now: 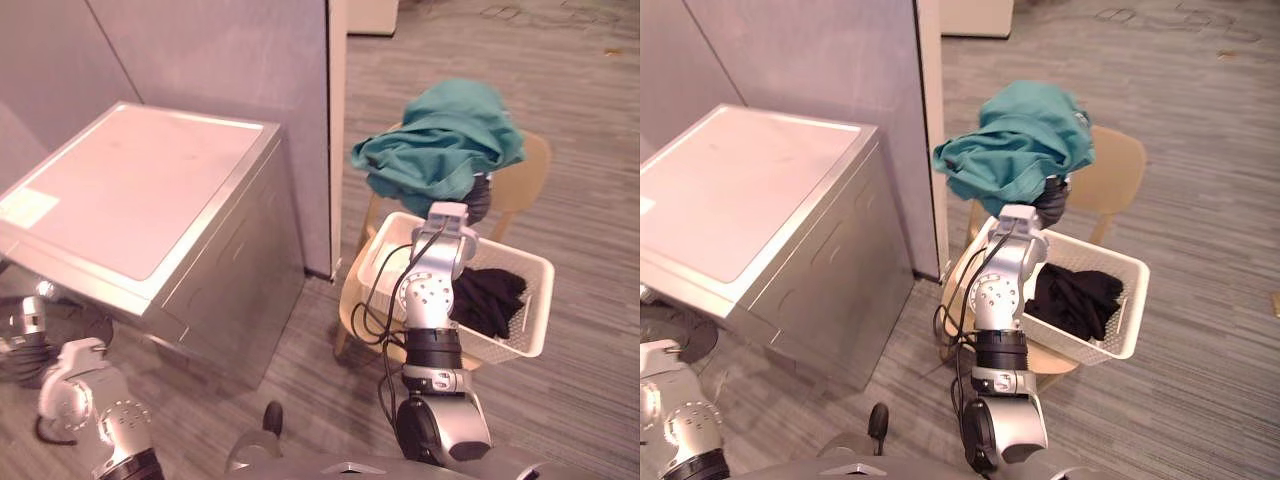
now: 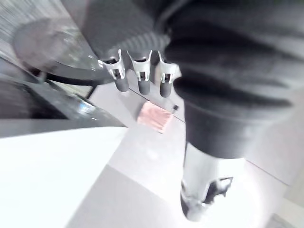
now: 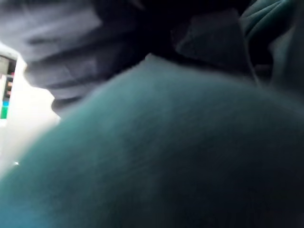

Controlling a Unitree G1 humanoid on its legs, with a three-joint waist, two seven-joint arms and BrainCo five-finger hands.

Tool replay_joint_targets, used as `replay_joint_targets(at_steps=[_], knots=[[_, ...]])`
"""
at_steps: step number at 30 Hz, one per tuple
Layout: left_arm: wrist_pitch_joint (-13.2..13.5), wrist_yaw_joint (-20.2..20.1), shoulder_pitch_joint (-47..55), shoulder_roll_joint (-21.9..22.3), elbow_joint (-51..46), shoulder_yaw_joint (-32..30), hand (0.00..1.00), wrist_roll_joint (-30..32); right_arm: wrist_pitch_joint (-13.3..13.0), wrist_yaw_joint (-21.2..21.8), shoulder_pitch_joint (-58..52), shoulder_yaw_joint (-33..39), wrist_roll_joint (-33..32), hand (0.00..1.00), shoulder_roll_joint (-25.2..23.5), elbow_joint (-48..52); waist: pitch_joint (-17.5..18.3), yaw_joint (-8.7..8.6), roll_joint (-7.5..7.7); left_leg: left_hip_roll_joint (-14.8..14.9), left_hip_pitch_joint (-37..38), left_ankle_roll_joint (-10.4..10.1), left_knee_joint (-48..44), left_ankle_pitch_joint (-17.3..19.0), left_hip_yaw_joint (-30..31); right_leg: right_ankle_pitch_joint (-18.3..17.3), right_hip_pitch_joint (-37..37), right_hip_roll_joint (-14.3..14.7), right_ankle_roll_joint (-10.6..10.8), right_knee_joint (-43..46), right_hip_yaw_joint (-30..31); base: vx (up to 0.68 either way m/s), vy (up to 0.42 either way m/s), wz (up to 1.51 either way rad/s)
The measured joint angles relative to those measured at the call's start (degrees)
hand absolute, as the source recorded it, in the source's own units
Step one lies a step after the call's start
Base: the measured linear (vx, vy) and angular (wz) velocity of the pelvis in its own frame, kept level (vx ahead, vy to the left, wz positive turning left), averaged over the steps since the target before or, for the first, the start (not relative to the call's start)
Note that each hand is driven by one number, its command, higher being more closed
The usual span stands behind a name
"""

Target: Pick up the laundry basket with both hands and put the clothes into the washing machine.

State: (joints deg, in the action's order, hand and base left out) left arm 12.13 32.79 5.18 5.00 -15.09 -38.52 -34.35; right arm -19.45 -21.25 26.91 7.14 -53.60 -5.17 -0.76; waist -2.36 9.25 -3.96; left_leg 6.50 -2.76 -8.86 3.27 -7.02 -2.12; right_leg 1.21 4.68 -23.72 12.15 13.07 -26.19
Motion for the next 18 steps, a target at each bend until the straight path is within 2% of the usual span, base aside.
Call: replay_joint_targets(at_steps=[2, 6, 10, 13, 14, 15, 18], knots=[[0.4, 1.7, 0.3, -0.1, -5.1, -1.4, 0.0, 4.1, 1.6, 1.7, -2.3, -2.2, 0.1, 1.0, 0.0, 0.0, 1.5, -0.01, 0.5, 0.5, 1.8, -0.1, 0.0, 0.7, -1.6, 1.1, -1.3, 1.3, 0.1, -2.4, 1.4, 0.04, -0.01, -0.37], [0.7, 2.0, 0.1, -0.2, -9.8, -1.7, 0.0, 8.3, 3.2, 2.8, -3.7, -2.9, 0.2, 1.0, 0.1, -0.3, 2.0, -0.46, 0.7, 1.0, 4.1, -0.2, 0.0, 1.3, -2.9, 2.8, -3.8, 2.6, 0.0, -5.8, 2.6, -0.01, -0.008, -0.26], [0.7, 0.7, -0.1, -1.3, -10.8, 3.4, 0.0, 8.9, 3.7, 4.0, -4.0, -5.0, 0.1, 1.0, 0.7, -2.6, 2.2, -1.4, 0.69, 1.5, 6.0, -0.2, 1.1, 1.4, -5.1, 4.7, -4.9, 3.9, -0.5, -9.1, 4.9, -0.05, -0.005, -0.28], [-0.3, -3.0, -1.5, -3.5, -10.4, 15.8, 0.0, 9.9, 5.0, 4.5, -4.0, -7.8, 0.0, 1.0, 0.8, -4.1, 2.2, -2.46, 0.7, 1.8, 6.6, -0.2, 1.1, 1.6, -6.3, 5.9, -5.1, 5.0, -0.6, -11.2, 6.6, -0.07, -0.017, -0.25], [-0.9, -5.1, -2.6, -4.6, -8.8, 22.6, 0.0, 9.9, 5.4, 4.8, -4.0, -9.3, 0.0, 1.0, 0.8, -4.7, 2.2, -3.16, 0.66, 1.8, 7.0, -0.2, 1.1, 1.6, -6.7, 6.3, -5.5, 5.2, -0.7, -11.9, 6.8, -0.06, -0.013, -0.18], [-1.9, -7.7, -4.5, -5.9, -5.5, 28.8, 0.0, 10.0, 6.1, 5.0, -4.0, -10.6, 0.0, 1.0, 0.8, -4.7, 2.3, -3.76, 0.53, 1.9, 7.3, -0.3, 1.1, 1.7, -7.3, 6.5, -5.5, 5.2, -0.7, -12.2, 7.1, -0.06, -0.013, -0.21], [-4.8, -13.9, -9.3, -7.4, 4.9, 40.9, 0.0, 9.1, 7.0, 6.0, -3.8, -13.8, 0.0, 1.0, 0.8, -4.7, 2.4, -5.84, 0.39, 2.2, 7.9, -0.6, 1.5, 1.9, -8.9, 7.1, -5.0, 6.0, -0.9, -13.3, 9.4, -0.05, -0.01, -0.29]])
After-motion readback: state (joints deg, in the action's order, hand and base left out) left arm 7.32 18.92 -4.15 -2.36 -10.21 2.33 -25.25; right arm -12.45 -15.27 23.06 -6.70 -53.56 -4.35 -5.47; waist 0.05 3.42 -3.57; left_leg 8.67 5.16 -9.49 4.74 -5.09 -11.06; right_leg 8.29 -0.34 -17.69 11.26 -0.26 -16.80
